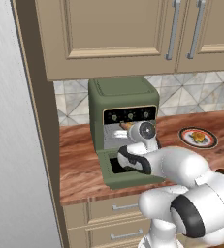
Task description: Open the toaster oven door. Place the bread on the bottom tray in the toaster oven and place the chicken drumstick on the top tray.
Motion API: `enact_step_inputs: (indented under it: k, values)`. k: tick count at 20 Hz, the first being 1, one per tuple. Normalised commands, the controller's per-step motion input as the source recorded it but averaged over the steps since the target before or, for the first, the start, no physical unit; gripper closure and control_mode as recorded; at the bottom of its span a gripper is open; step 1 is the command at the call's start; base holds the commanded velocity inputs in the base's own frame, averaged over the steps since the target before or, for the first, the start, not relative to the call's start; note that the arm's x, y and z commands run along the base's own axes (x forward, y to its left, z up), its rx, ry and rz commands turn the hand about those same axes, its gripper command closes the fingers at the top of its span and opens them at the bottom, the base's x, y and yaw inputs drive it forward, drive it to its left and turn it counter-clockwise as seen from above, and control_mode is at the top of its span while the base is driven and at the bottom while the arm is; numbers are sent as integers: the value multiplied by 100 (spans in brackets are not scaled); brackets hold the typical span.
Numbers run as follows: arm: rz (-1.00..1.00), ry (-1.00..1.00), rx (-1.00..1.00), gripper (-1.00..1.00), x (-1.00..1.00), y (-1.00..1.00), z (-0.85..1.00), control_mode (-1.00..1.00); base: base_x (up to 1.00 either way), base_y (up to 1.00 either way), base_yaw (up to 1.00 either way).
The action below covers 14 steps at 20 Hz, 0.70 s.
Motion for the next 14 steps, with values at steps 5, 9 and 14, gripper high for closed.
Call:
enact_step_inputs:
  k: [5, 9, 14]
  values:
    - [0, -12, 0, -100, 38, 0, -7, -100, 0, 0, 0]
    - [0, -1, 1, -100, 24, 0, -20, -100, 0, 0, 0]
    - [0, 10, 5, -100, 26, 0, 1, -100, 0, 0, 0]
